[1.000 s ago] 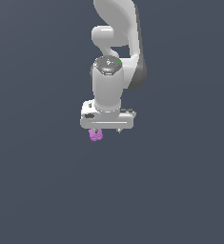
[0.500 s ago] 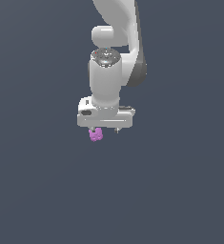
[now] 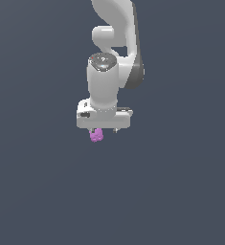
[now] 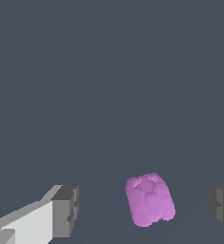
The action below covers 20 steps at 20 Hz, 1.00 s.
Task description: Pick up the object and move it to a goal position.
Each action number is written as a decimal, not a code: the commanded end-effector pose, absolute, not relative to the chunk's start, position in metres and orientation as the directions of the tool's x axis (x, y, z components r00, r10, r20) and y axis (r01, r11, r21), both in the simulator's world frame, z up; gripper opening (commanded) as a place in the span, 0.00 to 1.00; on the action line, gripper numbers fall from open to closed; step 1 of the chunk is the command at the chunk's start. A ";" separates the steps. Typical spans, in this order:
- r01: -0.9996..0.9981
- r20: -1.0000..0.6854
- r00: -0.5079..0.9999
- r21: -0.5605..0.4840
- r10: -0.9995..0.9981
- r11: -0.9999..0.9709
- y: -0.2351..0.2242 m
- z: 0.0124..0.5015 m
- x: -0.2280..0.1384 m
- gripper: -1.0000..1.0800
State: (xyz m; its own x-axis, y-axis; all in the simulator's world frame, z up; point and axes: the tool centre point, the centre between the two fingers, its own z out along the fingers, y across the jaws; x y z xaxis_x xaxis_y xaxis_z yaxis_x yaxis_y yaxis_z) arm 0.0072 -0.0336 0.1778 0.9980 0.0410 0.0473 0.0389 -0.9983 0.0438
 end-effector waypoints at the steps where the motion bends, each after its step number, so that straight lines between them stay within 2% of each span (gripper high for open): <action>1: 0.057 0.042 0.997 0.041 0.059 -0.998 -0.039 0.170 0.002 0.96; 20: 0.240 0.002 0.971 0.002 0.240 -0.971 -0.083 0.094 -0.062 0.96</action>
